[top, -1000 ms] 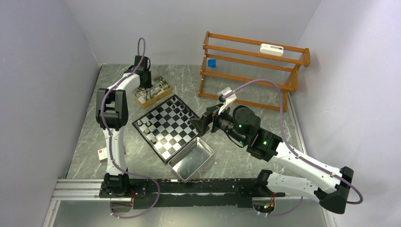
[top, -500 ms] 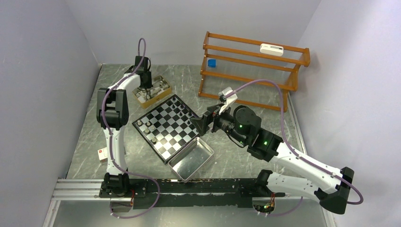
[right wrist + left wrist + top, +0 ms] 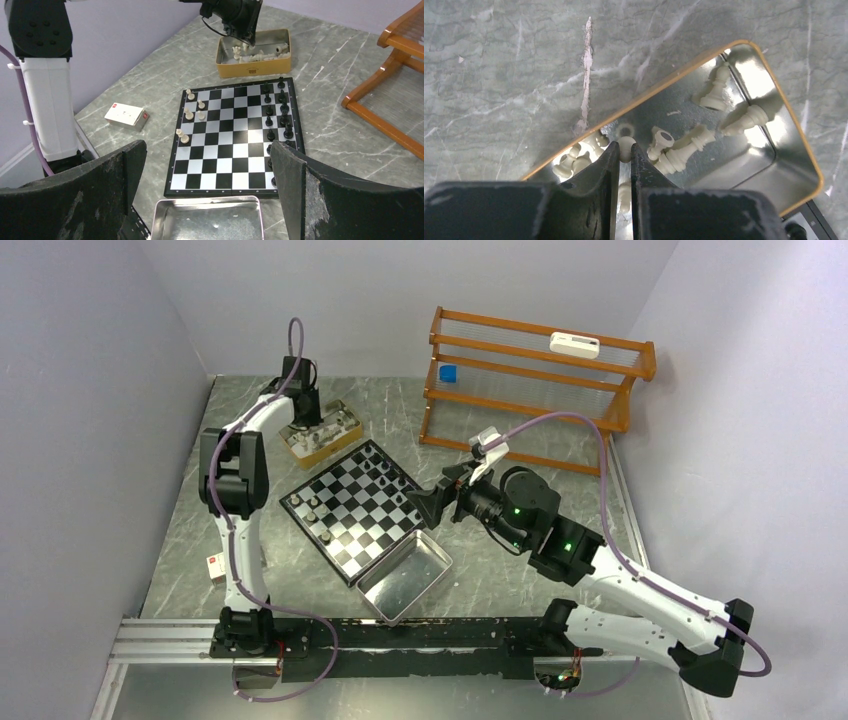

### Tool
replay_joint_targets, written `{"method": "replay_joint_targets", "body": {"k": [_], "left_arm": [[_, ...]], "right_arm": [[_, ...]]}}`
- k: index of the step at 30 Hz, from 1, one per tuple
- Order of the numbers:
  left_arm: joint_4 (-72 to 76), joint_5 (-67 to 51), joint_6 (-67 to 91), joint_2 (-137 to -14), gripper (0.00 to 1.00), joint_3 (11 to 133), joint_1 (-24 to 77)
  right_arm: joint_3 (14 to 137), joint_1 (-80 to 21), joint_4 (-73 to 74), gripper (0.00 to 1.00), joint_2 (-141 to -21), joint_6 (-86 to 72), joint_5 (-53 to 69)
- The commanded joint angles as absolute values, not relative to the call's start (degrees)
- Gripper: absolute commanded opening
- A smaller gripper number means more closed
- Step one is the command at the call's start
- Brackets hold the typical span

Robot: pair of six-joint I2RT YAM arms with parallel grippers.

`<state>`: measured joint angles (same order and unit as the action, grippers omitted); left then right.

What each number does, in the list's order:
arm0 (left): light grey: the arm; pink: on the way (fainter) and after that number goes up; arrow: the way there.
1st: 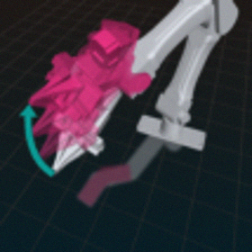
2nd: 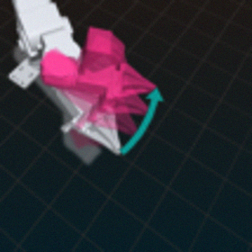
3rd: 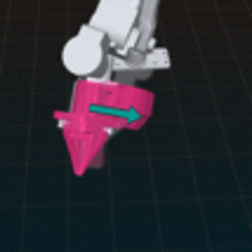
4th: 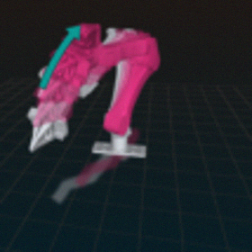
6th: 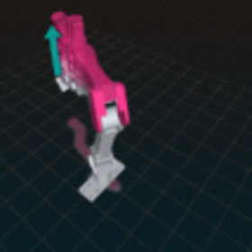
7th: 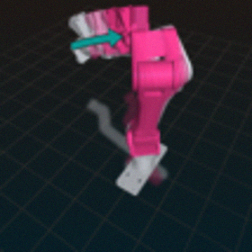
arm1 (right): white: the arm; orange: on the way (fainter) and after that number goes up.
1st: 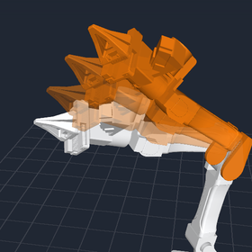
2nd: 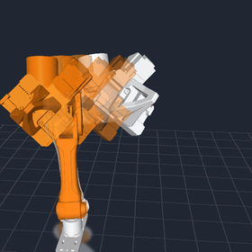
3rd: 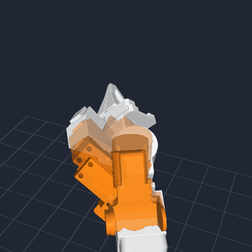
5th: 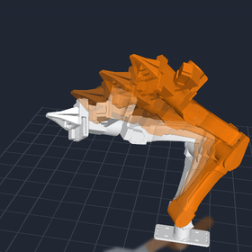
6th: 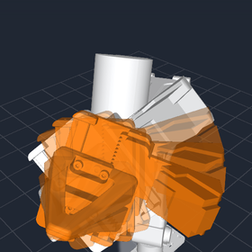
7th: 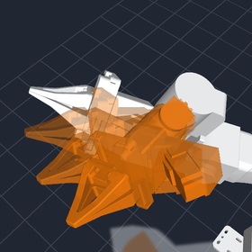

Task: Set up the chess pieces on the board
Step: Pick up the chess piece from the storage box, then place the chess piece on the chessboard.

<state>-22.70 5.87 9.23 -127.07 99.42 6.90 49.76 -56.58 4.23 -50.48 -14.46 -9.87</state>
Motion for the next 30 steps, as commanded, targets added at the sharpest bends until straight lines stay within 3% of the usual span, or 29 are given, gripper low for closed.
{"method": "replay_joint_targets", "body": {"k": [1, 11, 30], "left_arm": [[-24.08, 3.23, 10.75, -121.73, 0.14, 98.21, 7.12], [-31.24, 1.76, 13.46, -113.63, 0.13, 94.38, 7.13], [-34.06, 2.72, 15.82, -88.36, 0.14, 68.09, 7.14]], "right_arm": [[48.79, -56.5, 3.18, 1.0, -49.19, -14.58, -10.29], [48.13, -56.43, 3.07, 1.0, -48.38, -15.85, -8.86], [45.87, -56.5, 3.67, 1.0, -44.87, -17.52, -7.2]]}}
